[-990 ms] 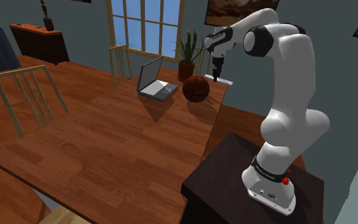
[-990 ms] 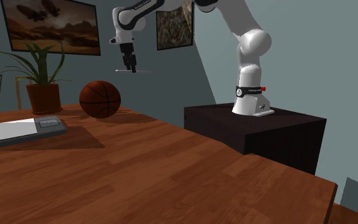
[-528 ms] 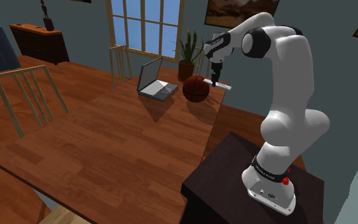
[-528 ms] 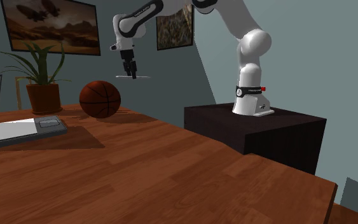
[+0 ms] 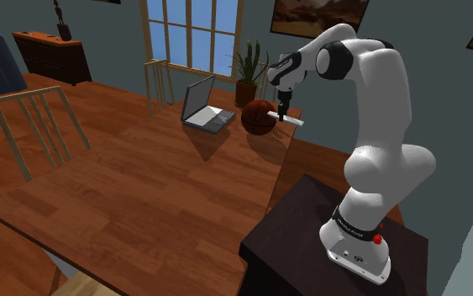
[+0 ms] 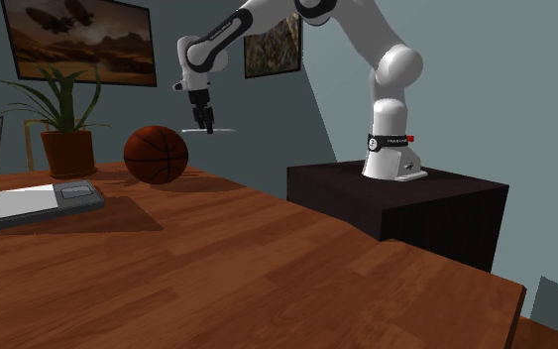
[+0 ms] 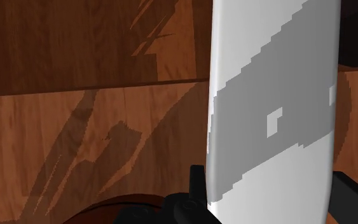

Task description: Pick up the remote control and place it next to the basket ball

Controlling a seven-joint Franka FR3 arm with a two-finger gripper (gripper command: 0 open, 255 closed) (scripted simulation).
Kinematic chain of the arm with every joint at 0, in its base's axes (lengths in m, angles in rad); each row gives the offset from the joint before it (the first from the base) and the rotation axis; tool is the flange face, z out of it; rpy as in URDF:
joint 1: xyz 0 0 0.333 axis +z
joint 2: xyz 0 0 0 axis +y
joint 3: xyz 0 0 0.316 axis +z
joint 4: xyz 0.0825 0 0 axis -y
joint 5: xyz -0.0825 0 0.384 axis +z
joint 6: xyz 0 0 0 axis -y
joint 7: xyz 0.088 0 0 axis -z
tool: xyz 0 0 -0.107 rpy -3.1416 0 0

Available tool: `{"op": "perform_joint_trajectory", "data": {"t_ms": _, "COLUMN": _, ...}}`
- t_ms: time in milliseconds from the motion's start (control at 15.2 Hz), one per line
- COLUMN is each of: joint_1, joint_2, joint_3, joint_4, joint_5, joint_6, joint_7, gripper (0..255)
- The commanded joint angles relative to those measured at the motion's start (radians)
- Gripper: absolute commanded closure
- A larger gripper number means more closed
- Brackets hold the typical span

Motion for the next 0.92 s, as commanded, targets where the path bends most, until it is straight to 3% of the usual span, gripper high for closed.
{"op": "perform_joint_trajectory", "data": {"t_ms": 0, "joint_1": 0.000, "joint_2": 0.012, "joint_3": 0.001, "joint_4": -0.007, "joint_5": 0.001, "joint_6": 0.019, "joint_7": 0.002, "gripper": 255}}
{"op": "perform_joint_trajectory", "data": {"t_ms": 858, "joint_1": -0.008, "joint_2": 0.114, "joint_3": 0.011, "joint_4": -0.023, "joint_5": 0.012, "joint_6": 0.136, "joint_7": 0.009, "gripper": 255}}
